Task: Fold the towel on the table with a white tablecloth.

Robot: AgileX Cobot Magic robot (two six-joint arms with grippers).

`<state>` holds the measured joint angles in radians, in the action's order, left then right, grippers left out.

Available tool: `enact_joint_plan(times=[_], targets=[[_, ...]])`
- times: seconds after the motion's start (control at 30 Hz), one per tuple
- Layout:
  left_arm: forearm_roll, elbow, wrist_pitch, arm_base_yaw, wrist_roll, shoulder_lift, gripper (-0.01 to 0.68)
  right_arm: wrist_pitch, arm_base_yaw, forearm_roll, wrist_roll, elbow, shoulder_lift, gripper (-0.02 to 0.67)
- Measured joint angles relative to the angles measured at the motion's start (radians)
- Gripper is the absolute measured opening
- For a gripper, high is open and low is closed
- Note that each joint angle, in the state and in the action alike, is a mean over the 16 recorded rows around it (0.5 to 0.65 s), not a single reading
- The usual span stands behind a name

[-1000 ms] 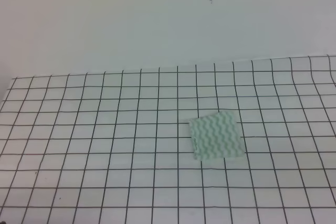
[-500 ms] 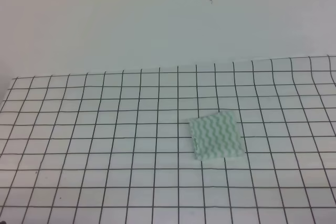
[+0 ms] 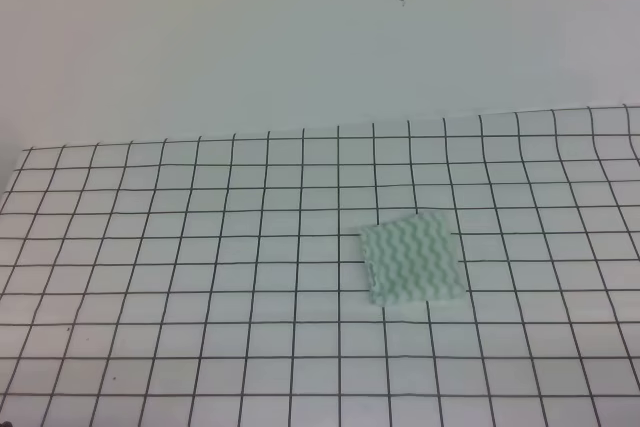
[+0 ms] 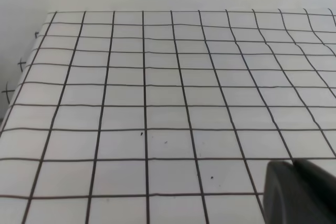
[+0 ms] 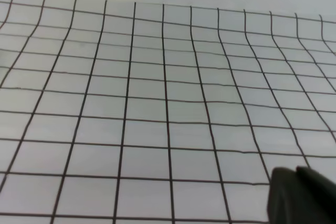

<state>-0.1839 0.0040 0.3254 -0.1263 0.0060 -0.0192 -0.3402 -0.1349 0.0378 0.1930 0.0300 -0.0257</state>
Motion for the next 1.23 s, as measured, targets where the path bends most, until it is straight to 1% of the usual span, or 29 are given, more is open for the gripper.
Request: enact_joint_plan(times=[1.23], targets=[[0.0,0.0,0.0,0.0,0.002,0.003,0.0,0.006,0.0,-0.001,0.002,0.0,0.003,-0.003]])
